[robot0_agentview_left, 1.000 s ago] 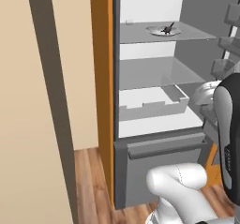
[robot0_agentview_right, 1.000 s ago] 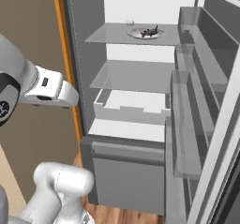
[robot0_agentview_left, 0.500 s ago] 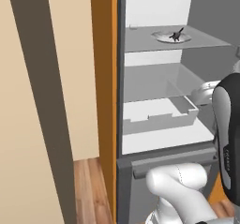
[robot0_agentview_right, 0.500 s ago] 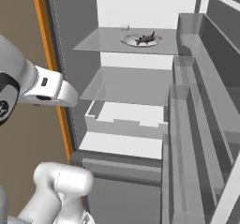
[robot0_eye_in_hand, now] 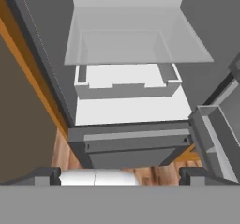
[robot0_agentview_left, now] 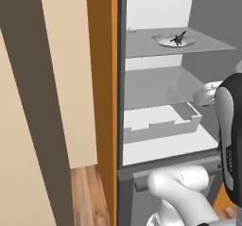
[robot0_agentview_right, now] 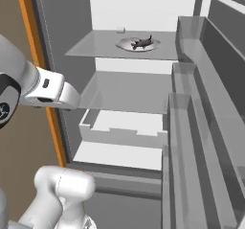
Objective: Retrieve the fish from the fridge and place it on the saucepan with marinade on the stove.
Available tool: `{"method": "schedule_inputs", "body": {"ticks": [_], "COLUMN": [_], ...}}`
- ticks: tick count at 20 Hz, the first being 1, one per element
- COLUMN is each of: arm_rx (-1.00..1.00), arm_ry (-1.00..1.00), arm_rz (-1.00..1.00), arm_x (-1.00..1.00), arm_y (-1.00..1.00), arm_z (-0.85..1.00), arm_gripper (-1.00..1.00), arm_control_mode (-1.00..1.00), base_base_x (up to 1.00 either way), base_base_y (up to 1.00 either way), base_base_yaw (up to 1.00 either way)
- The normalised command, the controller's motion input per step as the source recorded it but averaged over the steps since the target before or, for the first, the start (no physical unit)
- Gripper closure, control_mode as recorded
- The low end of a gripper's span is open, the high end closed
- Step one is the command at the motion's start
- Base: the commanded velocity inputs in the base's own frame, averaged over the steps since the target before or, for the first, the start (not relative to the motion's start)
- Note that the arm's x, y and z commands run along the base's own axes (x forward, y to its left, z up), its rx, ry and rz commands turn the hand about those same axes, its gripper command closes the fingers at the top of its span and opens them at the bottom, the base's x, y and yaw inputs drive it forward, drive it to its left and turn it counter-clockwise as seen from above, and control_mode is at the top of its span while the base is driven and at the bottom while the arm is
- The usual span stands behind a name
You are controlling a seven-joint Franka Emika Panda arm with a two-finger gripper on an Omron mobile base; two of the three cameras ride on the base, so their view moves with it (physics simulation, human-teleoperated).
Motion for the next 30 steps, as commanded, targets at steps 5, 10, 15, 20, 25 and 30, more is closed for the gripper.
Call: {"method": "schedule_inputs", "body": {"ticks": [5, 10, 15, 20, 25, 30], "arm_rx": [0.0, 0.0, 0.0, 0.0, 0.0, 0.0], "arm_ry": [0.0, 0.0, 0.0, 0.0, 0.0, 0.0], "arm_rz": [0.0, 0.0, 0.0, 0.0, 0.0, 0.0], "arm_x": [0.0, 0.0, 0.0, 0.0, 0.0, 0.0], "arm_y": [0.0, 0.0, 0.0, 0.0, 0.0, 0.0], "arm_z": [0.0, 0.0, 0.0, 0.0, 0.0, 0.0], "arm_gripper": [-1.0, -1.0, -1.0, -1.0, -1.0, -1.0], "arm_control_mode": [1.0, 1.0, 1.0, 1.0, 1.0, 1.0], "base_base_x": [0.49, 0.59, 0.43, 0.22, 0.0, -0.04], "base_base_y": [-0.19, -0.17, -0.3, -0.45, -0.61, -0.3], "base_base_yaw": [-0.11, -0.05, 0.0, 0.0, 0.03, 0.0]}}
